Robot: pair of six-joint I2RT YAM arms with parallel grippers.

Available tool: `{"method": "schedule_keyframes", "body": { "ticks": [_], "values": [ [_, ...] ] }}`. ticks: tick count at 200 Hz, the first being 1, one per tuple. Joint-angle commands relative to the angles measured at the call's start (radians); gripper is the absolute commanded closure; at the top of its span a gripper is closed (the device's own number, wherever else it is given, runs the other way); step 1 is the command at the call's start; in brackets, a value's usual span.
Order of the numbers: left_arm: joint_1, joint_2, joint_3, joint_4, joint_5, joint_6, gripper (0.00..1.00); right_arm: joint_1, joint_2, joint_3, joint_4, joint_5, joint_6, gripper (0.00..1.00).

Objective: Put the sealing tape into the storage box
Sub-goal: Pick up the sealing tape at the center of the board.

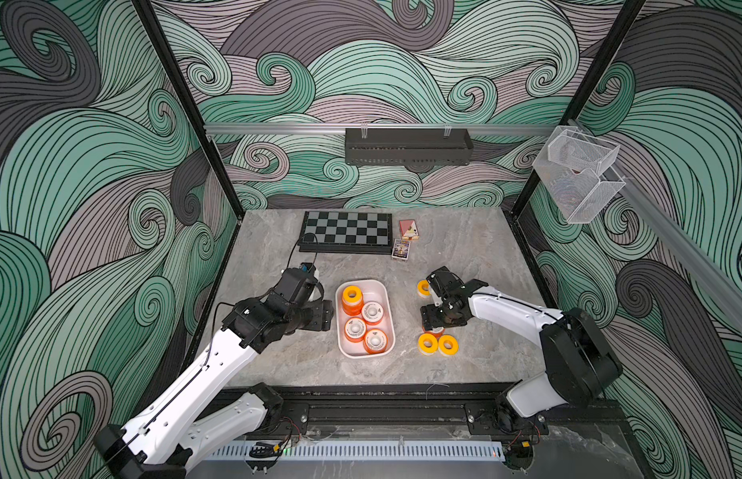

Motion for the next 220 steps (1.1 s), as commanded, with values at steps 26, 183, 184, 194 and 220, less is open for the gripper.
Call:
{"method": "schedule_keyframes", "body": {
  "ticks": [26, 183, 184, 194, 220],
  "values": [
    [-0.005, -0.016, -0.003, -0.003, -0.018, 0.017, 0.22, -0.004, 0.065, 0.018, -0.006, -0.020, -0.008, 0.26],
    [-0.005, -0.015, -0.011, -0.006, -0.042, 0.009, 0.22, 0.001, 0.084, 0.014, 0.017, -0.044, -0.024, 0.27],
    [-0.005, -0.015, -0.010, -0.006, -0.041, 0.009, 0.22, 0.001, 0.083, 0.014, 0.017, -0.044, -0.025, 0.27],
    [-0.005, -0.012, -0.010, -0.008, -0.045, 0.010, 0.22, 0.003, 0.082, 0.014, 0.018, -0.042, -0.025, 0.29],
    [-0.005, -0.018, -0.010, -0.011, -0.055, 0.005, 0.22, 0.004, 0.070, 0.023, 0.011, -0.038, -0.029, 0.32]
  ]
}}
